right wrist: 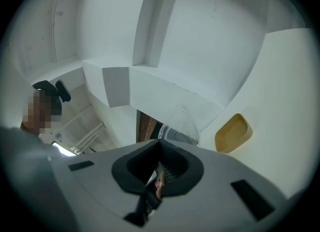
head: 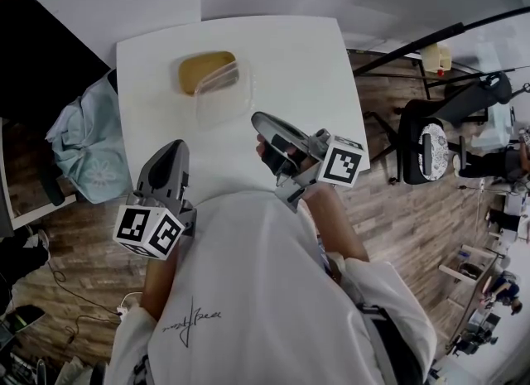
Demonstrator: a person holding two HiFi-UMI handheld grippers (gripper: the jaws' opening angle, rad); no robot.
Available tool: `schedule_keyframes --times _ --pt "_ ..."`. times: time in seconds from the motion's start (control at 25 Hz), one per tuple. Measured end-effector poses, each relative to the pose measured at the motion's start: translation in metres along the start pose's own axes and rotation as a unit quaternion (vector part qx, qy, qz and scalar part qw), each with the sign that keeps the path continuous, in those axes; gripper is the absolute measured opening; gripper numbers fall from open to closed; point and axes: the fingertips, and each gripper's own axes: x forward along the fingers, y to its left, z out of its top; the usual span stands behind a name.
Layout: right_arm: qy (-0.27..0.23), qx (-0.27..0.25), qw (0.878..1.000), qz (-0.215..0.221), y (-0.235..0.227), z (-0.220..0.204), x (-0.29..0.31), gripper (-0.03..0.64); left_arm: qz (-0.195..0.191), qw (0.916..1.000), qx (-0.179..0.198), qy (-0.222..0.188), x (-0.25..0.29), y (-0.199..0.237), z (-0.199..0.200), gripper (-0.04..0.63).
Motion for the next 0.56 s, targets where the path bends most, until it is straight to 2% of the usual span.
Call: schedule_keyframes --times 0.28,0.56 --pt "0.014 -0.009 1.0 -0.006 0.0001 -0.0014 -0.0005 0.011 -0.005 0.9999 -0.014 0.008 0.0019 0.0013 -0.007 0.006" --pt "0.032 -0.014 0.999 -0.004 -0.0014 -0.0065 0.0075 0.011 -0.009 0.9998 -0.013 0.008 0.0038 0.0073 -0.007 0.008"
